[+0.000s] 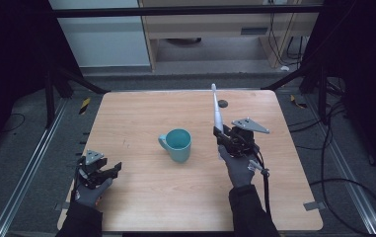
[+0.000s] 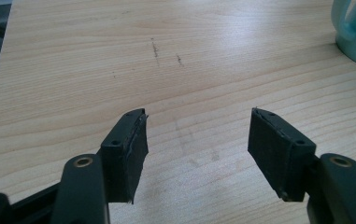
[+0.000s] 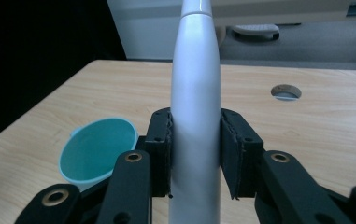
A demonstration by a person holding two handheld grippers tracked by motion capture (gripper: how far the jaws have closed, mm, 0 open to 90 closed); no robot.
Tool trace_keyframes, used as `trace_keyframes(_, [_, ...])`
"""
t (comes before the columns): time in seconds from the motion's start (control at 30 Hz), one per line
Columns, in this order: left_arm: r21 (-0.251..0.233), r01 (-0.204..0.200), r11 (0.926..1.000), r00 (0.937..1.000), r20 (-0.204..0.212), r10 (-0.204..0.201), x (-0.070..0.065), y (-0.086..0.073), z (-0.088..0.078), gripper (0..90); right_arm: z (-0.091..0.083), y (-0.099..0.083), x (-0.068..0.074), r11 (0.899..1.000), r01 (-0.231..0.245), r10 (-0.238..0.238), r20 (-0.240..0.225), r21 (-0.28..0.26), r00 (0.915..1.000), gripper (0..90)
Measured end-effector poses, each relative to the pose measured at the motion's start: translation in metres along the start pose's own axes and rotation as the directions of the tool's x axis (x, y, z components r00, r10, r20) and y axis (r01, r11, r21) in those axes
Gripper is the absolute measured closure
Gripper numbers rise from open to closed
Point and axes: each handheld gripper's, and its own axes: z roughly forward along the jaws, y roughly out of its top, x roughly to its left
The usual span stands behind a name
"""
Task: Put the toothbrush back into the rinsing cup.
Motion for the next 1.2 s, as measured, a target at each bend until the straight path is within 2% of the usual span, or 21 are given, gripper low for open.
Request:
trace_keyframes(0.13, [0.001, 0.000, 1.0000, 1.0000, 0.000, 0.000, 0.000, 0.000, 0.000, 36.8, 0.005, 0.000, 0.008, 0.999, 0.012, -0.012, 0.008, -0.029, 0.9999, 66.4])
trace_keyframes(0.37, [0.000, 0.000, 1.0000, 1.0000, 0.001, 0.000, 0.000, 0.000, 0.000, 36.8, 0.013, 0.002, 0.019, 0.997, -0.017, 0.016, -0.010, -0.078, 0.9998, 66.3])
trace_keyframes(0.53, [-0.001, 0.001, 1.0000, 1.0000, 0.001, -0.001, 0.000, 0.000, 0.000, 36.8, 0.017, 0.003, 0.027, 0.991, -0.035, 0.035, -0.005, -0.125, 0.9994, 66.4])
trace_keyframes(0.73, [-0.001, 0.002, 1.0000, 1.0000, 0.001, -0.002, 0.000, 0.000, 0.000, 36.8, 0.026, 0.007, 0.038, 0.985, -0.034, 0.034, -0.001, -0.172, 0.9994, 66.3])
trace_keyframes(1.1, [-0.003, 0.007, 1.0000, 1.0000, 0.002, -0.007, 0.001, -0.001, 0.000, 36.8, 0.049, 0.012, 0.068, 0.975, -0.030, 0.029, -0.004, -0.220, 0.9996, 66.3])
trace_keyframes(1.2, [-0.002, 0.006, 1.0000, 1.0000, 0.003, -0.006, 0.001, -0.001, 0.000, 36.9, 0.056, 0.011, 0.074, 0.974, -0.043, 0.040, -0.017, -0.224, 0.9991, 66.3])
